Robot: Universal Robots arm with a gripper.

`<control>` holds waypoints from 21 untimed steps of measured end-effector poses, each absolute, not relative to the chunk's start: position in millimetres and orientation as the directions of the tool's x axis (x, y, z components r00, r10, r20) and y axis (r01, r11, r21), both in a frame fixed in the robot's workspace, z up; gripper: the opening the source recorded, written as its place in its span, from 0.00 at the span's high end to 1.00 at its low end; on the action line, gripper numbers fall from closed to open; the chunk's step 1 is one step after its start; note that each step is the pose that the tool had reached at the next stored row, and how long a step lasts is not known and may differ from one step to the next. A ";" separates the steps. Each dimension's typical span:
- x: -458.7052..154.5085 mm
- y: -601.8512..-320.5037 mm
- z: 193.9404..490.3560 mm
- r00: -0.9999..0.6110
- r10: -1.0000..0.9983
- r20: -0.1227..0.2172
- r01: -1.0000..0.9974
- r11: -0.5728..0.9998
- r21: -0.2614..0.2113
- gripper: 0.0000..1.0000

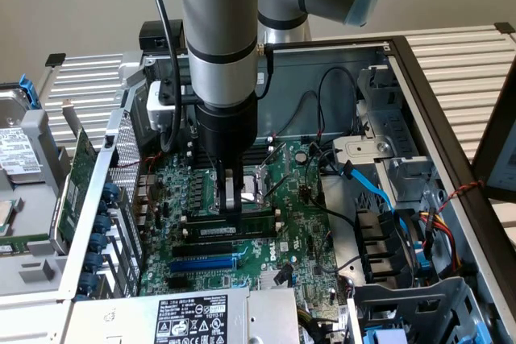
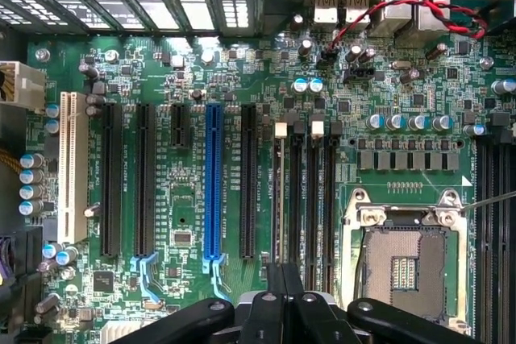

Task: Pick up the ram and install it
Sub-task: 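Press down the ram until it locks into place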

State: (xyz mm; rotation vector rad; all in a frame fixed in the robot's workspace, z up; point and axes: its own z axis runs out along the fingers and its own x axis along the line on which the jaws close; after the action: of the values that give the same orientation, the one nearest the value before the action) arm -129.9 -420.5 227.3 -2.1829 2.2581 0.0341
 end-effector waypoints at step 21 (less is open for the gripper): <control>-129.7 -423.9 232.5 -0.034 -0.999 -0.026 -0.999 0.034 0.016 0.89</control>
State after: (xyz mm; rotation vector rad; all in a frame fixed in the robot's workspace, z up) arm -129.7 -423.9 232.5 -2.1781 2.2529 0.0456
